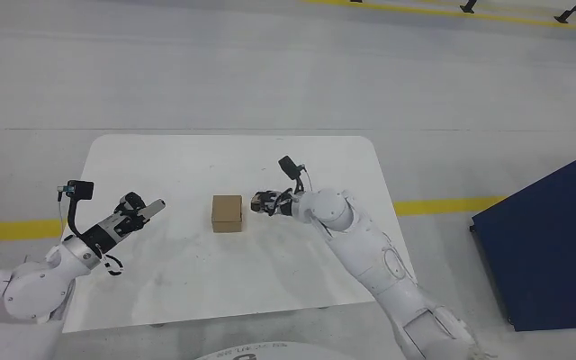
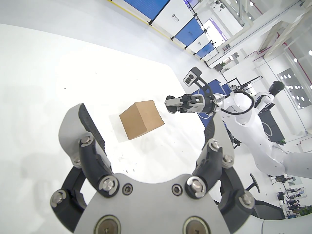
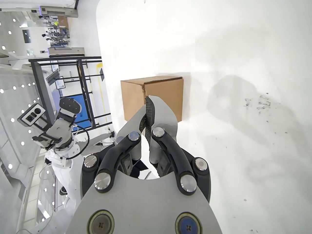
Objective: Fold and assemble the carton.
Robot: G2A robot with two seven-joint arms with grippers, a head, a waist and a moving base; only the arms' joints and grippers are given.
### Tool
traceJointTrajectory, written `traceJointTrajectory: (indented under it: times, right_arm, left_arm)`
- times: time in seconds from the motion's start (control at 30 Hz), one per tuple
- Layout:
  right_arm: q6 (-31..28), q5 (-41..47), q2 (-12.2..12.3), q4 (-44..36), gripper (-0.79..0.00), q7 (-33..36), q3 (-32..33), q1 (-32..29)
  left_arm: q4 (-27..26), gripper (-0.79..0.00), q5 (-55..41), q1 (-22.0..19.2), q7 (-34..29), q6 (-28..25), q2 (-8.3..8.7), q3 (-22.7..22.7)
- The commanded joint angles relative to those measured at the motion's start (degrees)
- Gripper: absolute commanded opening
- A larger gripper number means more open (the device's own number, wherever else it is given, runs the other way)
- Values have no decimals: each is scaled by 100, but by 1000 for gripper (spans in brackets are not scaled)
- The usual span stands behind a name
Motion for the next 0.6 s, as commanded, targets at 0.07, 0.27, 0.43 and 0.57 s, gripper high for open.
traceJointTrajectory:
  times: [0.07, 0.27, 0.43, 0.57]
  right_arm:
    - [144, -76, -143, 333, -785, -123, -509, 412]
    - [28, -90, -270, 669, -785, -44, -884, 769]
    - [-575, 222, -183, 691, -785, 160, -485, 627]
    - [-1868, 859, -29, 324, -785, 218, 271, 111]
  left_arm:
    - [0, 0, 0, 0, 0, 0, 0, 0]
    - [0, 0, 0, 0, 0, 0, 0, 0]
    - [0, 0, 0, 0, 0, 0, 0, 0]
    - [0, 0, 0, 0, 0, 0, 0, 0]
